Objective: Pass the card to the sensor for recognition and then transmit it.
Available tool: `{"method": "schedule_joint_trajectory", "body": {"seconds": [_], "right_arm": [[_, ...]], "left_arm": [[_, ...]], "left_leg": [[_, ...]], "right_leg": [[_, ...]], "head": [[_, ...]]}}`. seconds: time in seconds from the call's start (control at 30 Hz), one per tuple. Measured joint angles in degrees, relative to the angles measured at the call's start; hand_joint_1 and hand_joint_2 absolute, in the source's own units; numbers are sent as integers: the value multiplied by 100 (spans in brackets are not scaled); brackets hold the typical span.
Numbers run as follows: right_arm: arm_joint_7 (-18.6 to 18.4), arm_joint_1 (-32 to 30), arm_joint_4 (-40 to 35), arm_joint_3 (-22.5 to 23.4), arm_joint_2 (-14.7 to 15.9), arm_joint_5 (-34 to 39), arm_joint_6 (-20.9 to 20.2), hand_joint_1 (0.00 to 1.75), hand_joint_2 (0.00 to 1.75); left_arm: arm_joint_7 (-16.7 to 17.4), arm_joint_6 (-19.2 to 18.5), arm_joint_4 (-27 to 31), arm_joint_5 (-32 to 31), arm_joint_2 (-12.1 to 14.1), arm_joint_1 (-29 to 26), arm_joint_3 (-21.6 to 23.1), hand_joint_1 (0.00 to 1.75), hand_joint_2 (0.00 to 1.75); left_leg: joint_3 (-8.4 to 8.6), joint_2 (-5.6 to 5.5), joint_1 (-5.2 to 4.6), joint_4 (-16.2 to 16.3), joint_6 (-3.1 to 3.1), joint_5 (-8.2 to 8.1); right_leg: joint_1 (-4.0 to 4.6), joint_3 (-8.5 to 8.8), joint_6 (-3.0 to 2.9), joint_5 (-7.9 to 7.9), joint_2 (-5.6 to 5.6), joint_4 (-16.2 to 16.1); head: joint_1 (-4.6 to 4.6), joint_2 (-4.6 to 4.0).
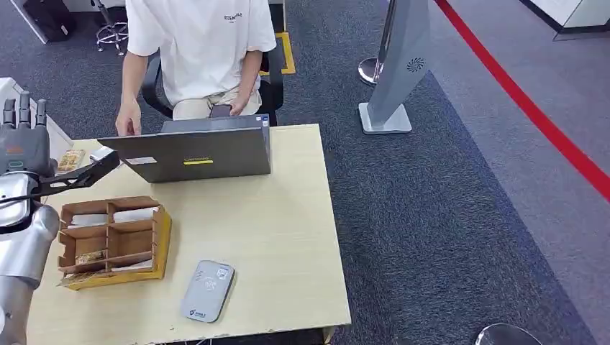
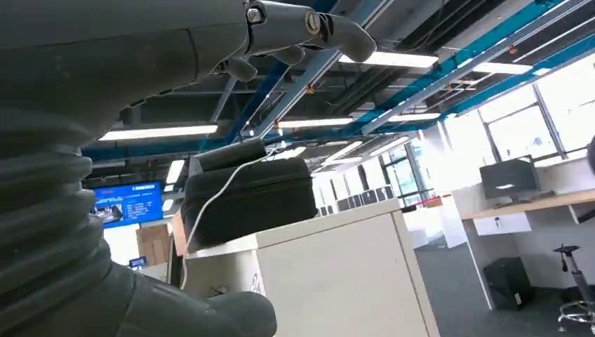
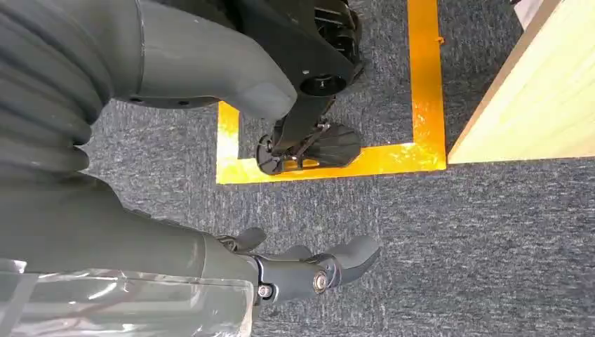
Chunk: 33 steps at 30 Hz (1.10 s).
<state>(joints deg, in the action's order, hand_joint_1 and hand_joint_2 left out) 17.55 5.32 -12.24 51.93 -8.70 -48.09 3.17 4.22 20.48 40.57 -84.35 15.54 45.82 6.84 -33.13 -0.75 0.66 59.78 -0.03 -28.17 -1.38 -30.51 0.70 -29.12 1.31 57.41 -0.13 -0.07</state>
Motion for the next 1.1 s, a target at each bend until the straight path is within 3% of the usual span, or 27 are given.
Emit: {"method": "schedule_joint_trajectory", "body": {"seconds": [0.3,0.5,0.57,0.6,0.67,0.7,0.73,0.83,1.1], "right_arm": [[-7,-14,0,15,0,-11,13,0,175],[50,-73,0,57,0,-13,11,0,175],[70,-74,0,103,0,94,66,0,175],[79,-79,0,147,-7,151,118,0,175],[131,-158,0,251,-18,216,168,0,175],[144,-209,0,280,-17,223,184,0,175],[155,-253,0,314,-17,232,184,0,175],[166,-257,0,372,-15,230,192,0,175],[153,-229,0,472,-15,214,205,0,175]], "left_arm": [[-260,-66,79,171,0,-106,0,0,175],[-525,-348,1206,501,-50,-799,44,0,175],[-696,-337,2007,869,-55,-1415,85,0,175],[-776,-196,2585,1015,-39,-2067,83,0,175],[-800,570,4171,905,-41,-3680,68,0,175],[-817,734,4600,833,-59,-4254,79,0,175],[-811,754,4929,824,-81,-4676,103,0,175],[-782,623,5725,902,-70,-5211,103,0,175],[-857,511,6503,948,-79,-5737,103,0,175]], "left_leg": [[0,1,0,0,0,0],[-3,1,-2,0,0,-2],[-10,13,-11,-11,3,-10],[23,42,-26,-26,0,-25],[101,133,-59,-44,14,-72],[98,133,-57,-37,22,-77],[76,113,-48,-31,22,-77],[41,33,-45,-32,33,-66],[46,12,-44,-33,24,-47]], "right_leg": [[0,0,0,0,1,0],[-2,-4,0,-1,1,-1],[-9,15,1,-1,17,0],[-25,21,4,-5,52,-4],[-61,37,10,-32,137,-10],[-58,34,19,-45,135,-10],[-51,21,24,-51,115,-13],[-46,23,22,-56,22,-19],[-45,36,20,-51,4,-17]], "head": [[0,0],[0,0],[7,0],[20,2],[-17,0],[-53,0],[-29,0],[0,2],[-7,2]]}}
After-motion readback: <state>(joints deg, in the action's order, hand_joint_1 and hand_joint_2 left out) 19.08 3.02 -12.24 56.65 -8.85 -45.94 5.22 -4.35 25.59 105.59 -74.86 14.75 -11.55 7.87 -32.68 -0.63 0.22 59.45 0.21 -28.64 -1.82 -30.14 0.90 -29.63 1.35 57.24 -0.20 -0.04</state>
